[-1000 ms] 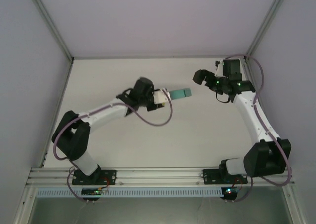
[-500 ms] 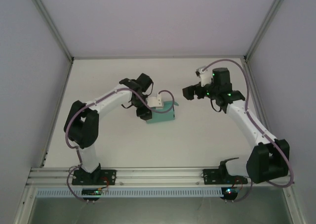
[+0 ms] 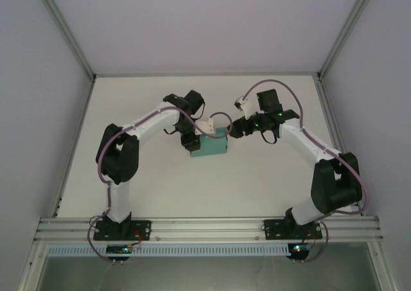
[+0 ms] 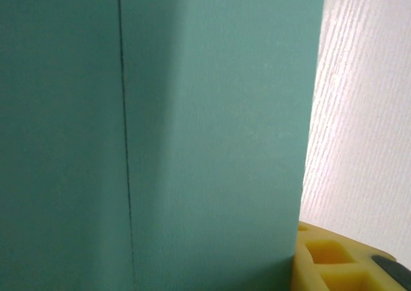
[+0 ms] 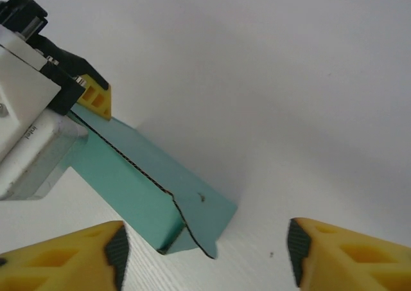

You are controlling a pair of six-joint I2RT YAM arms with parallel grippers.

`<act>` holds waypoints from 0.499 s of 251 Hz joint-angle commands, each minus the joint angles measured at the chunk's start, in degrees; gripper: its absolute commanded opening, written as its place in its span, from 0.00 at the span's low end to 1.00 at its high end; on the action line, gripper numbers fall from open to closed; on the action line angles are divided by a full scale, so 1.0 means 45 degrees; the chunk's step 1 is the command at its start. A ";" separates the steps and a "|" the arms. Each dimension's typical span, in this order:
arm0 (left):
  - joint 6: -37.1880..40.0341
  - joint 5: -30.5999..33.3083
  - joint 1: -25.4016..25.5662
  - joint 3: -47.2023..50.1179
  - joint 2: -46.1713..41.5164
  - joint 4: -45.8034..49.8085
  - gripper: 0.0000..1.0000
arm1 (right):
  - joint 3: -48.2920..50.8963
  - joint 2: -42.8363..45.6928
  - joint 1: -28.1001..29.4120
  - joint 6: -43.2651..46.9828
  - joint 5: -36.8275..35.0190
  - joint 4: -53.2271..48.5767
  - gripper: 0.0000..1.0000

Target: Assemble paper box

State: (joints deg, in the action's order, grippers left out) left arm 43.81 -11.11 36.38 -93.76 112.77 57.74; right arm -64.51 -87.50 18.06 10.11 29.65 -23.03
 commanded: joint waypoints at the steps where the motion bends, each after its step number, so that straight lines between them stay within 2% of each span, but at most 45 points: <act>1: -0.0206 0.0302 0.0024 -0.0385 0.0507 0.0822 0.37 | -0.0661 -0.0575 0.0127 0.0142 0.0433 -0.0442 0.58; 30: -0.0275 0.0257 0.0040 -0.0338 0.0545 0.0689 0.40 | -0.1135 -0.1087 0.0457 0.0208 0.0348 -0.0667 0.44; 52: -0.0380 0.0273 0.0035 -0.0337 0.0545 0.0552 0.41 | -0.1582 -0.1471 0.0595 0.0338 0.0259 -0.1318 0.25; 69: -0.0456 0.0282 0.0027 -0.0377 0.0550 0.0498 0.45 | -0.1893 -0.1665 0.0669 0.0605 0.0115 -0.1943 0.14; 125: -0.0691 0.0334 0.0043 -0.0418 0.0536 0.0277 0.48 | -0.1511 -0.1284 0.1332 -0.1538 -0.1691 -0.1409 0.02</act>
State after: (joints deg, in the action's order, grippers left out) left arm 41.69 -10.55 36.42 -94.80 113.73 57.84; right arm -71.68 -94.50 21.87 9.76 27.03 -28.21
